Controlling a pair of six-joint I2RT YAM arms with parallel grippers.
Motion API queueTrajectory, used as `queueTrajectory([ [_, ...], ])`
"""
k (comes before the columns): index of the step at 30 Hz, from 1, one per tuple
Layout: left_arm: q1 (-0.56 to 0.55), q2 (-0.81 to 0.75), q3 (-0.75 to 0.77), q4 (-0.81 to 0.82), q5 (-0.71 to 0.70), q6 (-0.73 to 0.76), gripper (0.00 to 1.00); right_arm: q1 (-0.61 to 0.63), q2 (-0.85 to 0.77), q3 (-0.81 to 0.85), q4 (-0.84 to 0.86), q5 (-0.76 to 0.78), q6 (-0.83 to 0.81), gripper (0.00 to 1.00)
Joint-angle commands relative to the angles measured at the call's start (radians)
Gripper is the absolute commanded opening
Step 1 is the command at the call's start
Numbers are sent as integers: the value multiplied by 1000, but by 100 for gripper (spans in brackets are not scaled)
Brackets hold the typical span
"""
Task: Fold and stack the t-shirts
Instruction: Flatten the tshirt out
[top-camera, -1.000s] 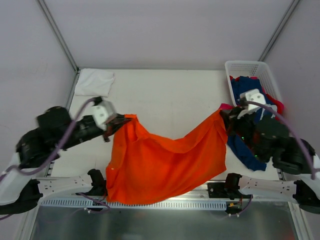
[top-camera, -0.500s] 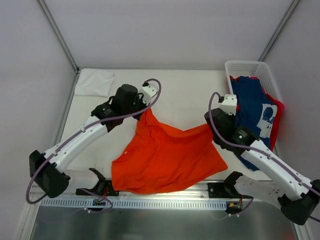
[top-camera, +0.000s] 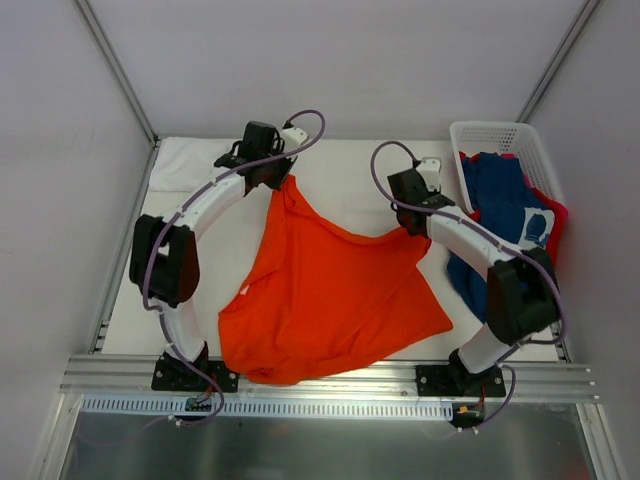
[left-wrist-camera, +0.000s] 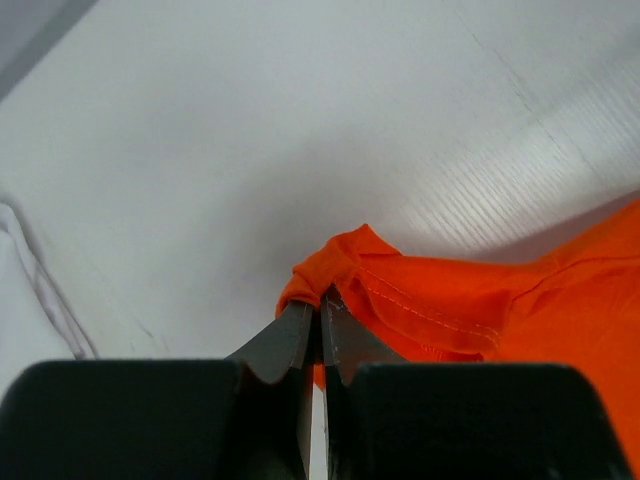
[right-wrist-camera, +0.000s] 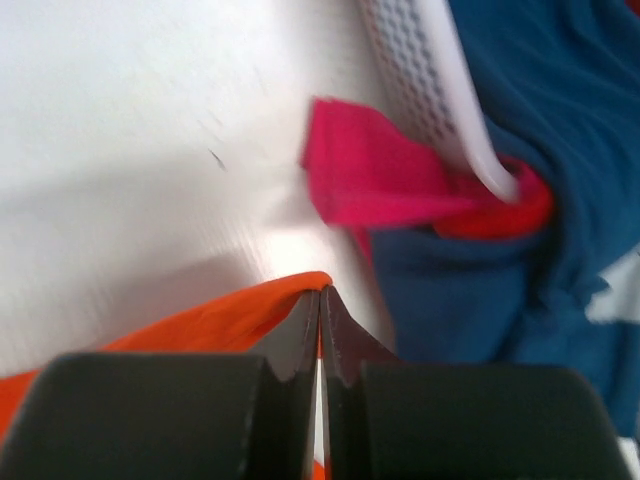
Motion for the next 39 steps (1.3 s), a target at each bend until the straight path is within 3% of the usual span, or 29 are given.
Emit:
queueTrajectory([
  [1,10,117,160,54,-24,111,0,-24,120,155,82,-47,-46,0],
  [8,56,379,428,52,35,161,0,-78,348,350,108,-139,-49,0],
  [13,73,553,574,51,-3,225,0,-107,473,473,94,-95,-57,0],
  [16,101,640,710,60,-71,225,9,-135,526,519,91,-70,-49,0],
  [19,110,723,825,141,-290,175,79,-162,558,588,79,-76,-29,1],
  [20,113,732,844,158,-328,162,93,-167,584,660,29,-57,-22,39],
  [21,113,725,852,170,-357,149,99,-168,595,697,4,-37,-17,67],
  [22,113,708,847,183,-379,142,99,-168,602,732,-17,-23,-20,98],
  [25,108,598,811,229,-434,124,99,-167,590,847,-89,3,-46,99],
  [28,93,446,734,235,-433,138,99,-159,485,851,-139,12,-45,100],
  [33,21,135,453,188,-429,139,99,-86,149,566,-119,-4,10,100],
  [39,-8,-31,44,83,-409,-59,99,38,-172,251,-143,-47,154,100],
])
